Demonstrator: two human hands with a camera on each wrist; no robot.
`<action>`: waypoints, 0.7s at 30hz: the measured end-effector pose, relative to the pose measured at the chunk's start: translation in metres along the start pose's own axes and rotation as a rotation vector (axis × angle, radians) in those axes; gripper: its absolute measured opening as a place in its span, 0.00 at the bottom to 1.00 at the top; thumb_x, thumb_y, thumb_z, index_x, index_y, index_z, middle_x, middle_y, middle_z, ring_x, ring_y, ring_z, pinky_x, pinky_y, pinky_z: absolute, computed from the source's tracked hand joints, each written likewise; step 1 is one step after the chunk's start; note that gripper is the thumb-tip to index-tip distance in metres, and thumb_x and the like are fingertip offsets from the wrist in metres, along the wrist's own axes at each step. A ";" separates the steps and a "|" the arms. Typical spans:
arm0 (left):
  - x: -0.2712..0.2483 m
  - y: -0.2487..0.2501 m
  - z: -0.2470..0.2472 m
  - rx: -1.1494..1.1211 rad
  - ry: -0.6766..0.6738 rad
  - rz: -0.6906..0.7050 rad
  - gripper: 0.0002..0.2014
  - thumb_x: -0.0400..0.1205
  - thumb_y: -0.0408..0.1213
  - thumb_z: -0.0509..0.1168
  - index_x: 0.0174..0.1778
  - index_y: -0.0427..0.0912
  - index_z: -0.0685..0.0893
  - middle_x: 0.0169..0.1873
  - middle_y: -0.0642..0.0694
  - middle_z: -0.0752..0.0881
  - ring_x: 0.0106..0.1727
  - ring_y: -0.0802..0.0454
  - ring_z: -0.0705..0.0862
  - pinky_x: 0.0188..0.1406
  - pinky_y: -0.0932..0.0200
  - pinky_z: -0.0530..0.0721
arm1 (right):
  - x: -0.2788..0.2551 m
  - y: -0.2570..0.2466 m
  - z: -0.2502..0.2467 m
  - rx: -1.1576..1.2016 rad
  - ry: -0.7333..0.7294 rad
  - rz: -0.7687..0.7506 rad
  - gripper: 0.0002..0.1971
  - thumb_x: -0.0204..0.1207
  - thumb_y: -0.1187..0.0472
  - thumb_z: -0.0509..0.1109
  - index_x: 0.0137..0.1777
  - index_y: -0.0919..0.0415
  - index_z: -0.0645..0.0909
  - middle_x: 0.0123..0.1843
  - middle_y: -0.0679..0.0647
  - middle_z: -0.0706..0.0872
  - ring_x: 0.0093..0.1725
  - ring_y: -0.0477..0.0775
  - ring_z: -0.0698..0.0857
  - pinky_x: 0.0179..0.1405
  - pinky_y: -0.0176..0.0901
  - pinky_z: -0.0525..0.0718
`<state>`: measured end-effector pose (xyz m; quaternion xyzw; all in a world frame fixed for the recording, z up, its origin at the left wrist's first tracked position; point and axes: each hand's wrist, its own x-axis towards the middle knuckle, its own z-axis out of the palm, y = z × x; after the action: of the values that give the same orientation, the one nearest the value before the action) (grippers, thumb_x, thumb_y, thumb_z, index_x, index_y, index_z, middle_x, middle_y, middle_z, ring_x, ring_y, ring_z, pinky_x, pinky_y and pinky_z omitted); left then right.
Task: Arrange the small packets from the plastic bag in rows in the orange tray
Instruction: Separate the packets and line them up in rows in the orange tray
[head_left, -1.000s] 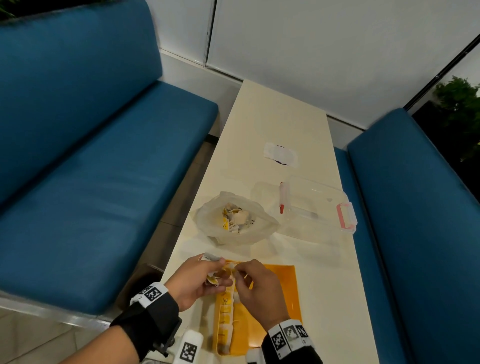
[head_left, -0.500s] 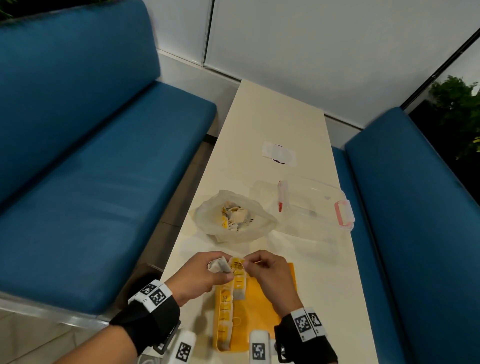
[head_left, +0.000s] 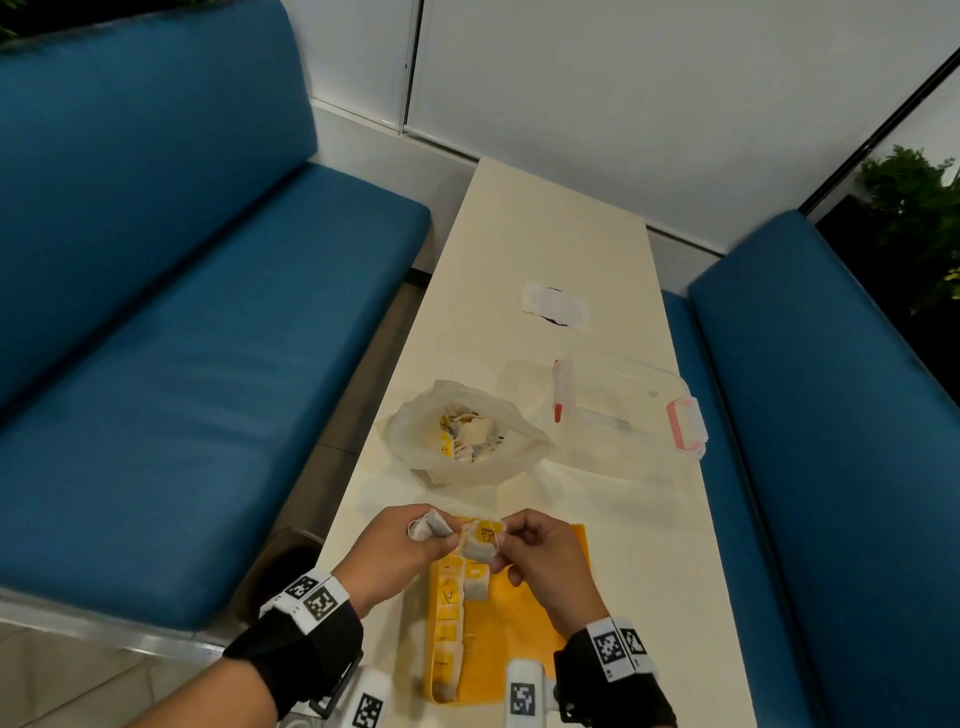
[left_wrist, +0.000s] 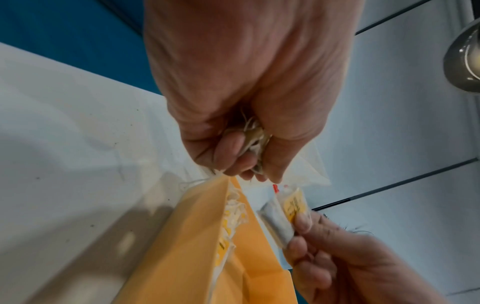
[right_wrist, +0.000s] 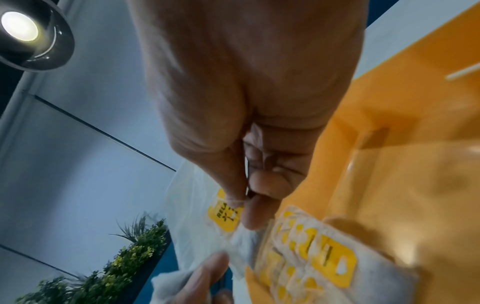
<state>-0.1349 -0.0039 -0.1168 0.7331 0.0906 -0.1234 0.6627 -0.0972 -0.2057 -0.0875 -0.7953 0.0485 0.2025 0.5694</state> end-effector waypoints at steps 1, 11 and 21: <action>0.000 -0.003 -0.001 -0.010 0.012 -0.017 0.04 0.82 0.33 0.74 0.49 0.45 0.93 0.31 0.64 0.90 0.32 0.72 0.85 0.28 0.75 0.77 | 0.001 0.005 -0.003 -0.014 -0.004 0.020 0.02 0.78 0.74 0.70 0.48 0.74 0.82 0.30 0.64 0.88 0.30 0.58 0.84 0.24 0.41 0.77; 0.000 -0.022 0.000 0.019 0.031 -0.093 0.03 0.82 0.34 0.74 0.49 0.45 0.93 0.28 0.66 0.87 0.30 0.73 0.83 0.26 0.75 0.74 | 0.002 0.048 -0.002 -0.248 -0.140 0.312 0.06 0.74 0.70 0.74 0.39 0.61 0.84 0.30 0.57 0.88 0.29 0.55 0.86 0.19 0.39 0.76; -0.002 -0.021 0.001 0.012 0.029 -0.108 0.04 0.81 0.34 0.75 0.49 0.46 0.93 0.30 0.66 0.88 0.32 0.73 0.84 0.27 0.75 0.76 | 0.009 0.050 0.020 -0.373 -0.010 0.326 0.07 0.68 0.72 0.71 0.39 0.58 0.81 0.29 0.56 0.88 0.25 0.52 0.86 0.21 0.38 0.79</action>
<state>-0.1432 -0.0023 -0.1362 0.7329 0.1390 -0.1488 0.6492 -0.1093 -0.2034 -0.1401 -0.8673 0.1350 0.3012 0.3727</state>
